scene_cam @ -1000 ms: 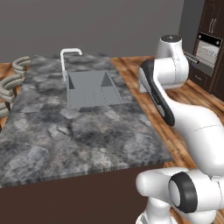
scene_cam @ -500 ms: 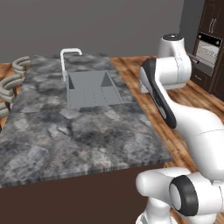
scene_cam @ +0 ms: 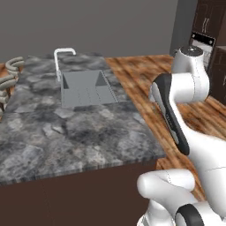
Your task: Pick up the tongs from the counter and place them near the plate next to the oven.
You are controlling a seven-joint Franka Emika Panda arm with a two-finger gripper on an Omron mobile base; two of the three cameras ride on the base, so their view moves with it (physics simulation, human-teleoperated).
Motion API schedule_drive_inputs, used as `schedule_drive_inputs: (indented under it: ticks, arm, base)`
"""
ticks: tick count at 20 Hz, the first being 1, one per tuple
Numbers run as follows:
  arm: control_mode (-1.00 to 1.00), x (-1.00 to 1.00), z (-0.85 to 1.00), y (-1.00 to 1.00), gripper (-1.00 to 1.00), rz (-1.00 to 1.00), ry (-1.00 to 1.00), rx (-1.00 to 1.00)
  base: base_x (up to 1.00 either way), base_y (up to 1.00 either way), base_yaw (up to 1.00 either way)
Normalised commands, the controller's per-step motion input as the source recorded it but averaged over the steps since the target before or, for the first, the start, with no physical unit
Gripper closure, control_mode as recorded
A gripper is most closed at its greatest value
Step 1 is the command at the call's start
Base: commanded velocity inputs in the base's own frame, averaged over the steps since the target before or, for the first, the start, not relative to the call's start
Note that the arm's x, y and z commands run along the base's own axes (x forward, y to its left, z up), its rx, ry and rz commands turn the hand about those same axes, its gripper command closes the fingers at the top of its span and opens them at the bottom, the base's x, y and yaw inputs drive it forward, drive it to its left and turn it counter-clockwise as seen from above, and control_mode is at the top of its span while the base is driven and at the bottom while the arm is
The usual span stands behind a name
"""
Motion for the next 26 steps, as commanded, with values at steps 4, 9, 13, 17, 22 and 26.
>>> schedule_drive_inputs:
  ticks: [4,9,13,17,22,26]
  arm:
    - [1.0,0.0,0.0,0.0,1.0,0.0,0.0,0.0]
    - [1.0,0.0,0.0,0.0,1.0,0.0,0.0,0.0]
    - [1.0,0.0,0.0,0.0,1.0,0.0,0.0,0.0]
    - [1.0,0.0,0.0,0.0,1.0,0.0,0.0,0.0]
    - [1.0,0.0,0.0,0.0,1.0,0.0,0.0,0.0]
    - [1.0,0.0,0.0,0.0,1.0,0.0,0.0,0.0]
  base:
    - [-0.57,-0.5,-0.47]
    - [-0.3,-0.45,-0.63]
    - [-0.01,-0.5,-0.68]
    - [0.22,-0.64,-0.63]
    - [0.52,-0.65,-0.53]
    - [0.87,-0.66,-0.33]
